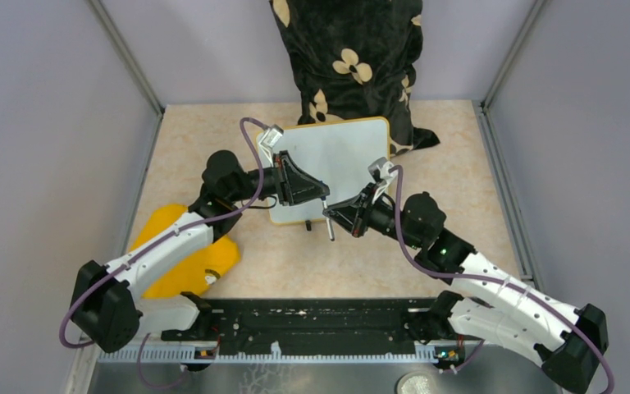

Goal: Write a sentence on the whiteboard
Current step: Open the whiteboard marker at the center of the board.

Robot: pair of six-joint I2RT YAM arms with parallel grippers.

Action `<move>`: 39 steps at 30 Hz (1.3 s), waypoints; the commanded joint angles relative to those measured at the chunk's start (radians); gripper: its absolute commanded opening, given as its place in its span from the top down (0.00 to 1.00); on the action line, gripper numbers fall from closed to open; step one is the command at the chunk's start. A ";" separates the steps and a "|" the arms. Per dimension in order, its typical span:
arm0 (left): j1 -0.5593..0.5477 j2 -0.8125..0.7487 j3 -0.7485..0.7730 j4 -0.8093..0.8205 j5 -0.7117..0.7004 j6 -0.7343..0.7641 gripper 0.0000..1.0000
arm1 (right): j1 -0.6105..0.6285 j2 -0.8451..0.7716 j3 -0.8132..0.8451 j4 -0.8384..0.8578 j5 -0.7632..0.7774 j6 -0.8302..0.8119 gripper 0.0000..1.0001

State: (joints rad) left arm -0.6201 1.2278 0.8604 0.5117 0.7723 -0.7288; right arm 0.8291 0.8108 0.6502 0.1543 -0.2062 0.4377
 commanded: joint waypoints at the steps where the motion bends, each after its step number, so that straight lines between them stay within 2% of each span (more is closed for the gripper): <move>1: -0.005 0.007 0.014 0.046 0.049 -0.009 0.66 | 0.010 0.005 0.052 0.076 -0.014 0.006 1.00; 4: -0.006 0.009 0.010 0.047 0.058 -0.009 0.66 | 0.009 0.007 0.052 0.080 -0.010 0.006 1.00; 6: -0.006 0.009 0.005 0.049 0.061 -0.012 0.69 | 0.010 0.009 0.054 0.082 -0.006 0.006 1.00; 12: -0.007 0.006 -0.022 0.080 0.071 -0.033 0.86 | 0.009 0.011 0.052 0.085 -0.002 0.012 1.00; 14: -0.007 0.006 -0.028 0.087 0.072 -0.037 0.99 | 0.010 0.013 0.054 0.086 -0.004 0.016 1.00; 17: -0.007 -0.004 -0.036 0.101 0.066 -0.048 1.00 | 0.010 0.011 0.055 0.095 -0.005 0.040 1.00; 18: -0.007 -0.010 -0.043 0.110 0.060 -0.054 1.00 | 0.009 0.011 0.055 0.099 -0.007 0.064 0.97; 21: -0.007 -0.035 -0.063 0.147 0.029 -0.071 1.00 | 0.010 0.015 0.058 0.116 -0.027 0.121 0.63; 23: -0.007 -0.055 -0.070 0.159 0.011 -0.081 1.00 | 0.010 0.024 0.064 0.129 -0.047 0.152 0.52; 26: -0.007 -0.079 -0.072 0.169 0.000 -0.095 1.00 | 0.008 0.040 0.066 0.168 -0.095 0.202 0.44; 30: -0.006 -0.110 -0.079 0.199 -0.002 -0.115 1.00 | 0.003 0.065 0.056 0.255 -0.173 0.275 0.43; 39: -0.004 -0.163 -0.115 0.215 -0.010 -0.123 1.00 | -0.024 0.096 0.005 0.468 -0.255 0.427 0.51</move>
State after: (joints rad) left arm -0.6224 1.0901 0.7708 0.6785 0.7708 -0.8425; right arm 0.8139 0.8986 0.6540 0.4583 -0.4049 0.7841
